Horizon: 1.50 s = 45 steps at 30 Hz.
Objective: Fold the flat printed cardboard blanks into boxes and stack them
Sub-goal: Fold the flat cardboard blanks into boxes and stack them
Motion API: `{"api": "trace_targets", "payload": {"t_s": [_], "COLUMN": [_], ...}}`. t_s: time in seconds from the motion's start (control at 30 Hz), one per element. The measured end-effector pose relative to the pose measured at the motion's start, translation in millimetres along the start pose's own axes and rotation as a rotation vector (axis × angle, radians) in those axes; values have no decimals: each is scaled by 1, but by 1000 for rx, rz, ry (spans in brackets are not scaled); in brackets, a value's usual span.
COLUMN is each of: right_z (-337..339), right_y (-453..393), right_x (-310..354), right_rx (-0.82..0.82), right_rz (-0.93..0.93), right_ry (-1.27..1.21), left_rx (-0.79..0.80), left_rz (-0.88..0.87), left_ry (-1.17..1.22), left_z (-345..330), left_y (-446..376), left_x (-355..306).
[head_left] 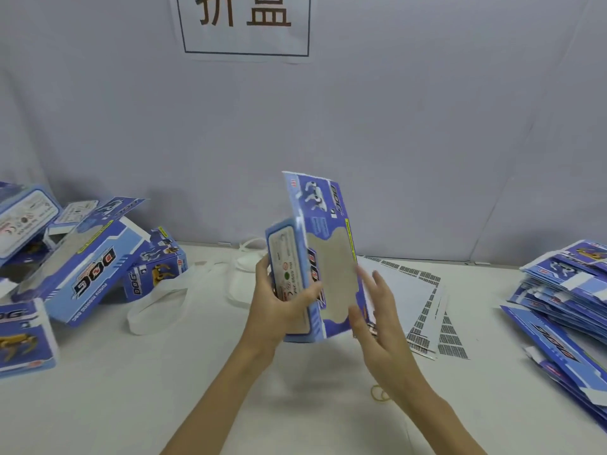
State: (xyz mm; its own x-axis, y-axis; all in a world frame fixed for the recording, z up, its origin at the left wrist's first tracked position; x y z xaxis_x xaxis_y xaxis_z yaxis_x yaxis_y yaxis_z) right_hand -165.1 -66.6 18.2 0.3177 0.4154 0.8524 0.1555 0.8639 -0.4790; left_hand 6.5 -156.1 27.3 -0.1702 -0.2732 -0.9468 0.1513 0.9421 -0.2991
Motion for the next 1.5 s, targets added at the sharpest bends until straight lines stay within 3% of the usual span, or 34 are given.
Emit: {"api": "trace_targets", "payload": {"t_s": [0.1,0.2,0.27,0.33,0.43,0.5,0.57,0.7,0.83,1.0,1.1,1.2,1.27,1.5], "right_z": [-17,-44,-61,-76,-97,-93,-76,-12,89,239,316,372,384,335], "right_y": [-1,-3,-11,-24,-39,-44,-46,-42,-38,-39,-28,-6,2,-19], "right_x": [-23,-29,-28,-27,-25,-31,-39,-51,-69,-70,-65,-69,-76,-81], "right_rx": [72,119,63,73,274,290,244,153,5,-349,-478,-538,-524,-369], "right_rz": [-307,-384,-401,-417,-447,-449,-425,-328,-253,-352,-623,-915,-980,-768], "right_ry": [-463,-654,-666,-657,-487,-300,-215,89,553,1263,1554,1591,1567,1699], "left_rx": [46,49,-193,-480,-630,-522,-316,140,394,543,592,644,674,706], "left_rz": [133,143,3,-265,-641,-771,-809,-753,-729,-714,-656,-599,-587,-532], "left_ry": [232,228,17,-292,-659,-877,-1007,-1107,-1184,-1167,-1179,-1190,-1185,-1211], "left_z": [13,27,57,87,94,67,32,-25,-50,-54,-56,-57,-58,-60], "left_y": [-7,-14,-18,-13,3,5,6,17,28,31,32,33,35,37], "left_x": [9,3,-10,-36,-63,-65,-53,-6,30,43,45,47,46,43]}}
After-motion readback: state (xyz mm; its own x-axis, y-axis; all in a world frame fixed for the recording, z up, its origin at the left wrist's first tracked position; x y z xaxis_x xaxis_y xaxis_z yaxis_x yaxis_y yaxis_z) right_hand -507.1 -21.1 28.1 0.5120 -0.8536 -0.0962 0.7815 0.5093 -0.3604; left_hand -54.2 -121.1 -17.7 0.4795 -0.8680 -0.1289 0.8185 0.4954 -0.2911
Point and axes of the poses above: each hand's wrist, its own y-axis away from the middle knuckle, its own z-axis out of the back of the hand, x = y × z, the point moved 7 cm from there along -y, towards the middle knuckle, and after that the axes turned 6 degrees about -y, right-handed, at the moved point
